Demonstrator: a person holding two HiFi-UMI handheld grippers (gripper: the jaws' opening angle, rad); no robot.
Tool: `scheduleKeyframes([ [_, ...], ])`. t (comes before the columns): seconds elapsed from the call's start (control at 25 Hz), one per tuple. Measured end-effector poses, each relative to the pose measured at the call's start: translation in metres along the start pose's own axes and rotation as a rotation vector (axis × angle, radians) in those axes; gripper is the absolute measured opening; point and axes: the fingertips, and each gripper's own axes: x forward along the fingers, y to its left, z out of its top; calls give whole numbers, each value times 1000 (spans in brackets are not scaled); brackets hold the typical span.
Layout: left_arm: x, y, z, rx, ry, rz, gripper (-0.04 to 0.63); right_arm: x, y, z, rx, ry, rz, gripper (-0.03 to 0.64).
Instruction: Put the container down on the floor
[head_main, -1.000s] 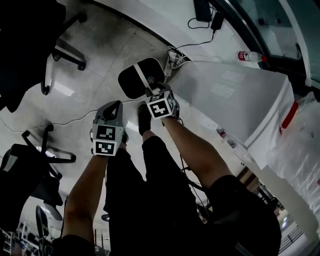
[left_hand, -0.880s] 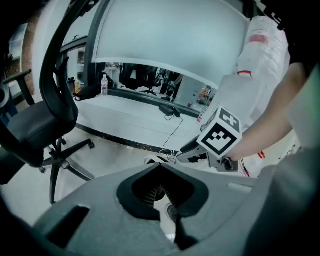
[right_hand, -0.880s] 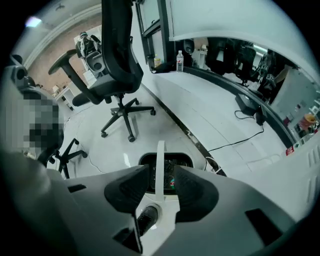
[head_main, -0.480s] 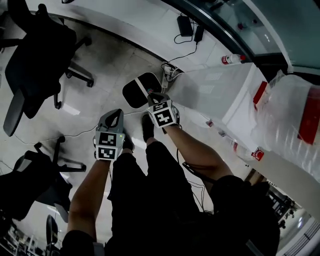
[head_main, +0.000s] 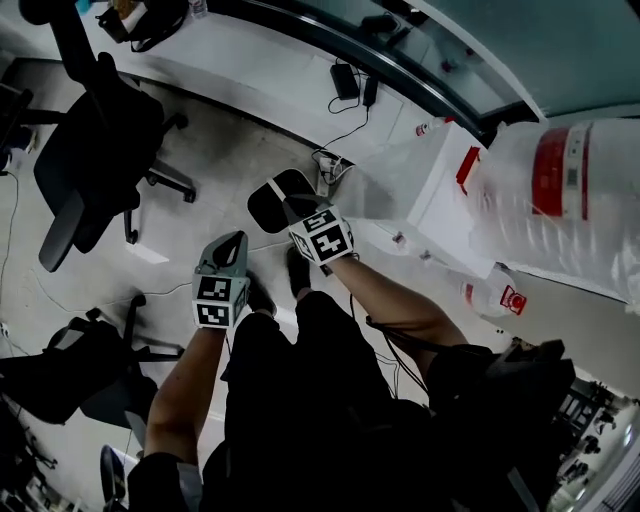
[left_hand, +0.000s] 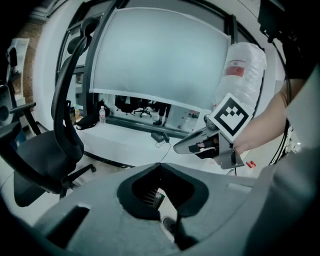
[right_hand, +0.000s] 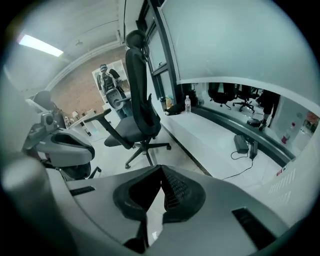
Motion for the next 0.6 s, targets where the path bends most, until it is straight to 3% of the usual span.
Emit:
scheduleKeyframes([
  [0.28,-48,-13,58,-2,-111,-2,8,-54,20,64,11,-116,3,9],
  [0.48,-88,-28,87,-40,-204,-55,6,-100,30,104,25,-206,-23,9],
  [0.6,-103,-23,113,-31,-253,-19,8,-120,36,127,17,-250,-11,9],
])
